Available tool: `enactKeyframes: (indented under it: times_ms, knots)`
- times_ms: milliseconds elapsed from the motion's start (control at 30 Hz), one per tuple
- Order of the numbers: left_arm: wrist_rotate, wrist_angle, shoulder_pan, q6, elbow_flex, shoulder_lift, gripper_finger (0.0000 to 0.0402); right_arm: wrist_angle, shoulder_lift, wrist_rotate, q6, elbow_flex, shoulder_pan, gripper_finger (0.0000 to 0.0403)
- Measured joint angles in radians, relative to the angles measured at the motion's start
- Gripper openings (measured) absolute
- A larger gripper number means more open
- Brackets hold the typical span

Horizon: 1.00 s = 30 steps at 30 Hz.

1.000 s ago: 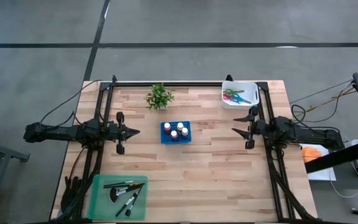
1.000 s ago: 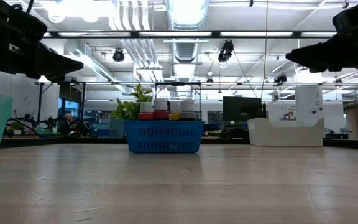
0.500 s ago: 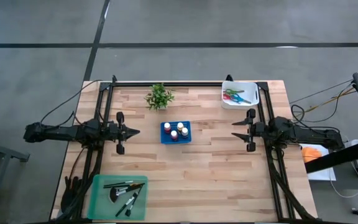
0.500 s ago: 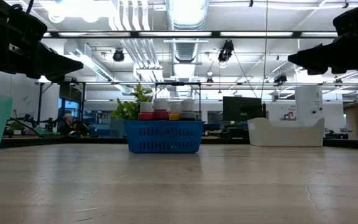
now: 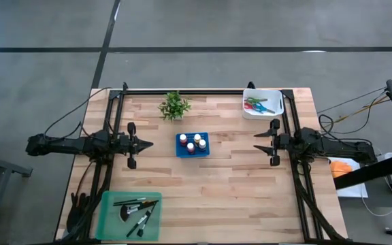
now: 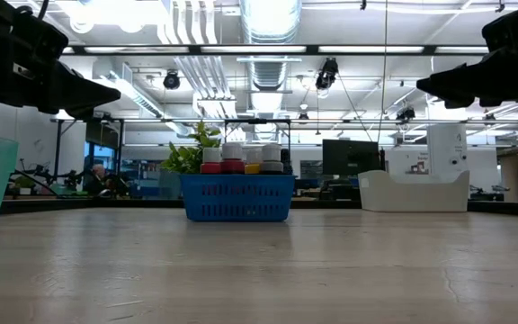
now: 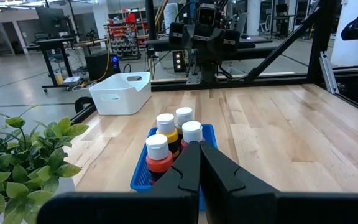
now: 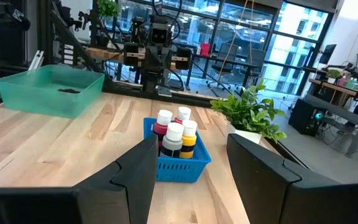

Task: Pick & Place Paint Supplies
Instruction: Return to Home Position

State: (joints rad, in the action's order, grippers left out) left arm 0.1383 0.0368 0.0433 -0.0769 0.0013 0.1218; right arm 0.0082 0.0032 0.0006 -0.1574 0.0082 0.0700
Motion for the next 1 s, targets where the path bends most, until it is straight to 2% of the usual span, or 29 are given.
enactKeyframes:
  times_ms: [1000]
  knots:
    - [0.000, 0.000, 0.000, 0.000, 0.000, 0.000, 0.0007, 0.000, 0.012, 0.000, 0.000, 0.000, 0.000, 0.0192]
